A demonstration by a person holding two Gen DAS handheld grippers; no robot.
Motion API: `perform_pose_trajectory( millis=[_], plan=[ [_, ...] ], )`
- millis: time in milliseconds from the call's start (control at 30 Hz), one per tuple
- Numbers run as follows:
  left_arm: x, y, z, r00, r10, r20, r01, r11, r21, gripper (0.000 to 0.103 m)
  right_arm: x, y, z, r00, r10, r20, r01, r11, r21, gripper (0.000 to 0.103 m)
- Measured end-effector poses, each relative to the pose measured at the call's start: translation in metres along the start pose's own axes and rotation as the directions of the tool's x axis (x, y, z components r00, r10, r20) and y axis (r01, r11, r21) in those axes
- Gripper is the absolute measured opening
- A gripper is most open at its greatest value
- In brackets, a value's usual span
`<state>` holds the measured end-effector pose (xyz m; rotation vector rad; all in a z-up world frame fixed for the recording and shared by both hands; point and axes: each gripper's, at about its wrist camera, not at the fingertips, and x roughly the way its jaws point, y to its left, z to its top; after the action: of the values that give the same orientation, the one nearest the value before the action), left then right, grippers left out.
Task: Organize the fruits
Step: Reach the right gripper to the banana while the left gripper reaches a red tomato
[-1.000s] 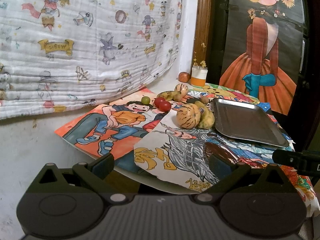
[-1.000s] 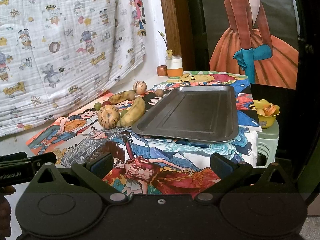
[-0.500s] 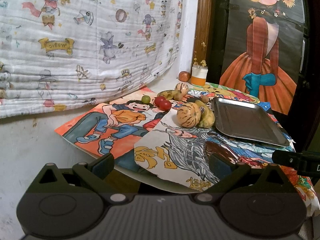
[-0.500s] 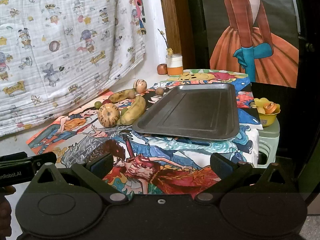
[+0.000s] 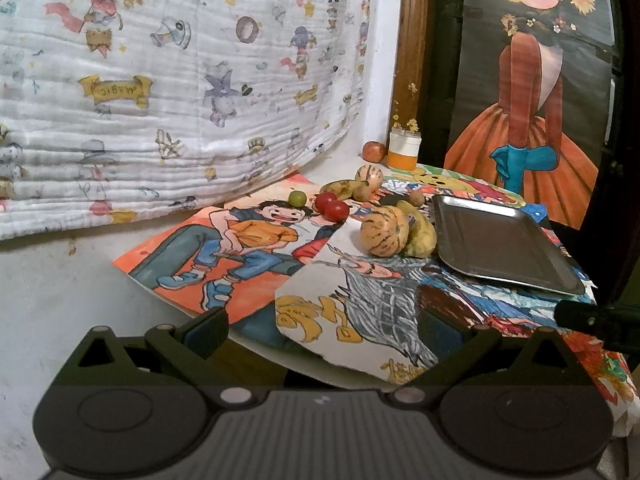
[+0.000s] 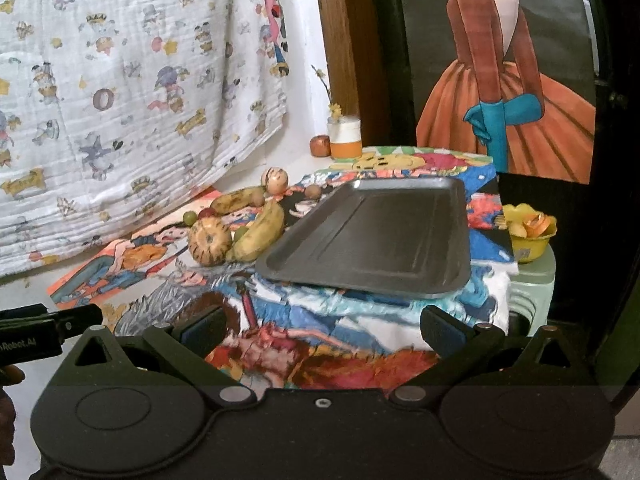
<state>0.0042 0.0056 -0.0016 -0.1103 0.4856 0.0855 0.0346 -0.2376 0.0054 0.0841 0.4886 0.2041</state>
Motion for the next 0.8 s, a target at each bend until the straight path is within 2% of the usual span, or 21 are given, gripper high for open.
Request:
perform_pose_trajectory(
  millis=[233,500,633,800],
  plan=[
    [0.016,0.004,0.022,1.000,-0.012,-0.011,0.012,1.000,0.016,0.103,0.015,-0.011,0.036,0.999,0.042,-0.023,-0.042,0.999,-0.028,0.103],
    [0.045,0.004,0.052,0.997,-0.064,-0.043,0.066,0.996,0.052,0.103,0.053,-0.028,0.088,0.991,0.099,-0.088,-0.102,0.994,-0.026,0.103],
    [0.063,0.011,0.070,0.994,-0.085,-0.066,0.085,0.996,0.009,0.103,0.078,-0.025,0.114,0.984,0.130,-0.119,-0.139,0.988,-0.073,0.102],
    [0.097,0.028,0.099,0.988,-0.106,-0.112,0.096,0.991,-0.090,0.103,0.113,-0.009,0.133,0.977,0.155,-0.148,-0.180,0.968,-0.175,0.102]
  ],
)
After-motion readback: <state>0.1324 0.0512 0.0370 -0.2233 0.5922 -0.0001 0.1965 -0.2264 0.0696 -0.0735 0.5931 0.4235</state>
